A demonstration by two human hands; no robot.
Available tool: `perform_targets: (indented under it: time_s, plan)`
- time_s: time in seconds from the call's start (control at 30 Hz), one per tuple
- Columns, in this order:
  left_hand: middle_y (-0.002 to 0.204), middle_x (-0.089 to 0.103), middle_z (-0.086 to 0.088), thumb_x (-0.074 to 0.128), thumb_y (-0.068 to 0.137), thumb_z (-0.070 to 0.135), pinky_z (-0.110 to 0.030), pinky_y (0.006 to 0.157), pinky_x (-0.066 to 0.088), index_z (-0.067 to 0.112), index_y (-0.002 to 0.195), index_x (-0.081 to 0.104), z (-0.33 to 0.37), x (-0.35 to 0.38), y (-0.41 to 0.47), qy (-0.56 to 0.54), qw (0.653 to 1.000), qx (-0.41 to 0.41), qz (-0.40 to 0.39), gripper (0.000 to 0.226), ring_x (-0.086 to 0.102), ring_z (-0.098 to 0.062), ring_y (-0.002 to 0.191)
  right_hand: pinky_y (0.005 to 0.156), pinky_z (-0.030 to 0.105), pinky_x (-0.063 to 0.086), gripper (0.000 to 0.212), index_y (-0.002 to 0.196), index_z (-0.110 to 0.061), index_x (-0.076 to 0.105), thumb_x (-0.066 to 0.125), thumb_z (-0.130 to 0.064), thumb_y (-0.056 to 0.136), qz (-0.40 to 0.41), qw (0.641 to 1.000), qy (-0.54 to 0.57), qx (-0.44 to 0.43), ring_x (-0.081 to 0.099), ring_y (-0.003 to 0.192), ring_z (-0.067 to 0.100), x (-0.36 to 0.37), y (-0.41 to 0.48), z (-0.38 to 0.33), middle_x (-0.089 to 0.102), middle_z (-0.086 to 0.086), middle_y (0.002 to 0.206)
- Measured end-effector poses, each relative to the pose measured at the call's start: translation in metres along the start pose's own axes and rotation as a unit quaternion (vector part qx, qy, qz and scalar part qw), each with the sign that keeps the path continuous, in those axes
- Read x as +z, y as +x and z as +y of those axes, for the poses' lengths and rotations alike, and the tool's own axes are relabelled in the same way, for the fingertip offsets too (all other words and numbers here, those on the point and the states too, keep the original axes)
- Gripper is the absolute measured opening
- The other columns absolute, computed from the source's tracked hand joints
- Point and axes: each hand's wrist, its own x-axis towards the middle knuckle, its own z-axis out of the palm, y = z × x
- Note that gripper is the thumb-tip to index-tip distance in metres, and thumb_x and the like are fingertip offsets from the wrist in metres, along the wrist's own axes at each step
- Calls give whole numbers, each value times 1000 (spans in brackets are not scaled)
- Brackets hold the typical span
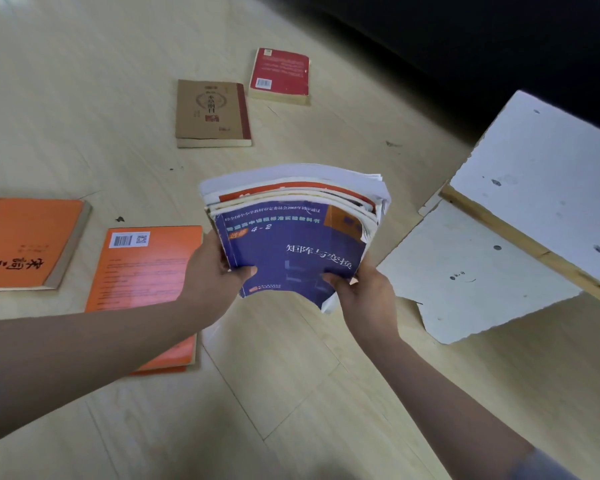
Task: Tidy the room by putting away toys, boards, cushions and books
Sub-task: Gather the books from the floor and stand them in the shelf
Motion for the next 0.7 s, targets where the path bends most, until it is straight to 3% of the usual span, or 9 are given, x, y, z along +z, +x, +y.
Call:
perform_targets:
  time_s: [0.1, 0.27, 0.37, 0.43, 0.63, 0.7]
  plan:
    - [88, 59, 19, 69, 76, -7, -16, 69, 46, 38, 94, 49, 2, 1, 0, 16, 1000, 11, -9, 53, 58, 1, 80, 70, 36, 52, 31, 113, -15, 55, 65, -32, 89, -2, 1000, 20, 19, 63, 81, 22, 5, -2, 7, 62, -10, 87]
    - [87, 59, 21, 68, 77, -6, -1, 56, 42, 27, 108, 47, 7, 4, 5, 0, 998, -22, -55, 50, 56, 17, 67, 69, 29, 53, 36, 116, -19, 48, 65, -34, 89, -5, 998, 50, 43, 63, 81, 16, 8, -8, 11, 64, -9, 95]
    - [90, 61, 19, 71, 76, -4, -10, 59, 43, 28, 112, 47, 12, 7, 6, -51, 995, -57, -60, 54, 59, 5, 77, 60, 9, 46, 40, 122, -22, 42, 65, -28, 90, 9, 993, 105, 48, 61, 83, 5, 9, -14, 5, 62, -12, 104]
    - [92, 63, 16, 72, 75, -6, -16, 62, 45, 26, 110, 51, 13, 9, 8, -87, 991, -75, -62, 52, 61, -2, 83, 58, 5, 46, 44, 127, -24, 41, 65, -26, 90, 26, 987, 147, 57, 60, 85, -3, 12, -18, 1, 60, -18, 108]
    - [92, 67, 10, 72, 73, -9, -18, 61, 48, 16, 113, 57, 11, 8, 11, -96, 988, -94, -72, 50, 64, -9, 85, 62, 8, 47, 44, 124, -26, 40, 64, -15, 89, 48, 975, 208, 54, 57, 87, -17, 20, -18, -3, 58, -34, 94]
    - [90, 67, 7, 72, 71, -10, -15, 56, 51, 14, 110, 57, 13, 9, 11, -109, 986, -103, -78, 49, 64, -12, 82, 66, 12, 51, 49, 124, -26, 38, 65, -8, 87, 60, 969, 231, 60, 59, 91, -13, 27, -17, -6, 58, -35, 95]
